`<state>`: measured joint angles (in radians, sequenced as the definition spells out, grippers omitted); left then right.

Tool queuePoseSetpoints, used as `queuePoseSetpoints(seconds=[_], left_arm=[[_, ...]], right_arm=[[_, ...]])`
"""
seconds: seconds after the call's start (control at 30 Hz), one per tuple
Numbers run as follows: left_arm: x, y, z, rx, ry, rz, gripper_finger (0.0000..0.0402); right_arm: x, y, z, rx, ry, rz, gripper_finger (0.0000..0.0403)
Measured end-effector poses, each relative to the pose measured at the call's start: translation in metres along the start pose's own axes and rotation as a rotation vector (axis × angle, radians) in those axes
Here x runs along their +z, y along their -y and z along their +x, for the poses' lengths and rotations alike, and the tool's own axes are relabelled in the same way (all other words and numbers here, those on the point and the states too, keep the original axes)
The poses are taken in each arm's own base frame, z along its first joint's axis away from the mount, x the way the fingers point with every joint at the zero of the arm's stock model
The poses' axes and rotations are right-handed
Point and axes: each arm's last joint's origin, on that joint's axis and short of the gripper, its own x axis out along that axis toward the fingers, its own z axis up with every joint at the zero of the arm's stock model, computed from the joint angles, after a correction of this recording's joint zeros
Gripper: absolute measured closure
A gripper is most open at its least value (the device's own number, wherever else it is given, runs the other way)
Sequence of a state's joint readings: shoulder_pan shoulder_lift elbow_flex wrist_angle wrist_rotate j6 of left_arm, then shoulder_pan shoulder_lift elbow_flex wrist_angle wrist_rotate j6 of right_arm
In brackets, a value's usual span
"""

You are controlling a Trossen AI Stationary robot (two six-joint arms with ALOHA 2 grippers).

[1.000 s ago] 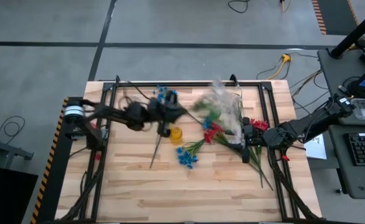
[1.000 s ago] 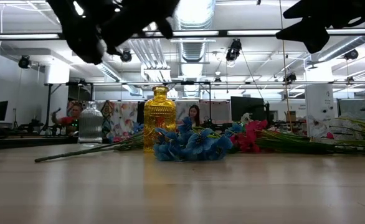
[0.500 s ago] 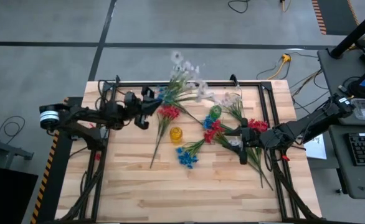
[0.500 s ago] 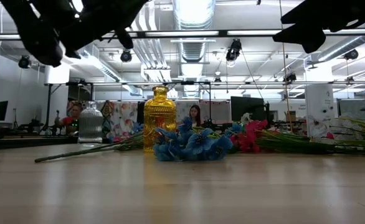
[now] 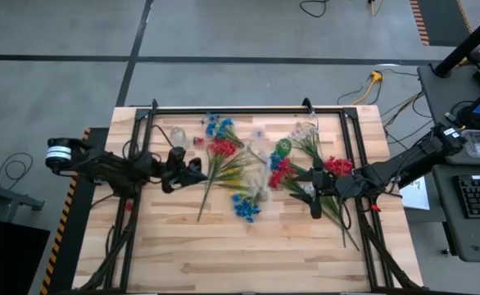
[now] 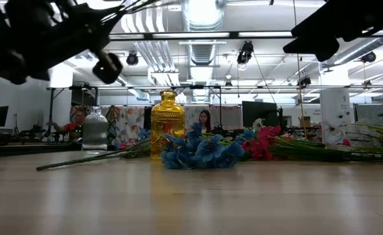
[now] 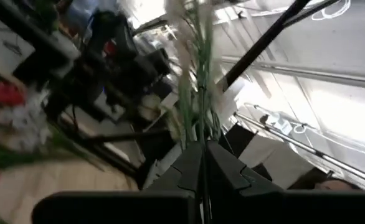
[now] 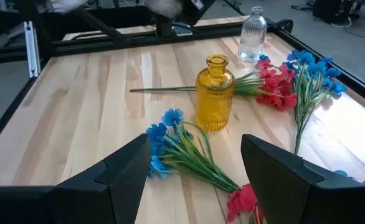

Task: Sort flowers into vase by color
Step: Put the bottom left white flowers into the yellow vase

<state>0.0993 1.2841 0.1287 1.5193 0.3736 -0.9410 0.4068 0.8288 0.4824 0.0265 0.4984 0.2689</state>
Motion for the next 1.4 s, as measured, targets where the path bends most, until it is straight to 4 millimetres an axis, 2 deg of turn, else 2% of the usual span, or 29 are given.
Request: queuePoseSetpoints(seconds=[0.1,0.23,0.4,0.5,0.6,0.73,0.83,0.97,1.1,1.23,1.4], left_arm=[[-0.013,0.002,-0.008,0.008,-0.063,-0.032,0.0402],[-0.035,-0.001,-0.012,0.098,-0.210,-0.157,0.0402],[-0.068,-0.009,-0.013,0.328,-0.444,-0.323,0.0402],[-0.085,-0.006,-0.009,0.453,-0.606,-0.434,0.0402],[-0.096,0.002,0.000,0.559,-0.771,-0.474,0.0402],[-0.098,0.019,0.018,0.663,-0.939,-0.439,0.0402],[-0.090,0.032,0.031,0.788,-1.028,-0.338,0.0402],[-0.078,0.041,0.032,1.063,-1.093,-0.180,0.0402],[-0.073,0.045,0.035,1.137,-1.123,-0.140,0.0396],[-0.073,0.047,0.040,1.114,-1.126,-0.126,0.0362],[-0.075,0.051,0.041,1.089,-1.155,-0.094,0.0288]], right_arm=[[0.001,0.000,0.000,0.003,0.010,0.006,0.0158],[0.001,0.000,0.000,0.003,0.011,0.007,0.0158],[0.002,0.000,0.000,0.004,0.013,0.015,0.0158],[0.002,0.000,0.000,0.004,0.013,0.019,0.0158],[0.002,0.000,0.000,0.005,0.013,0.019,0.0158],[0.002,0.000,0.000,0.005,0.014,0.019,0.0158],[0.002,0.000,0.000,0.005,0.013,0.019,0.0158],[0.002,0.000,0.000,0.005,0.013,0.019,0.0158],[0.002,-0.001,0.000,0.007,0.013,0.029,0.0158],[0.002,-0.001,0.000,0.010,0.012,0.029,0.0158],[0.002,-0.001,0.000,0.011,0.008,0.027,0.0158]])
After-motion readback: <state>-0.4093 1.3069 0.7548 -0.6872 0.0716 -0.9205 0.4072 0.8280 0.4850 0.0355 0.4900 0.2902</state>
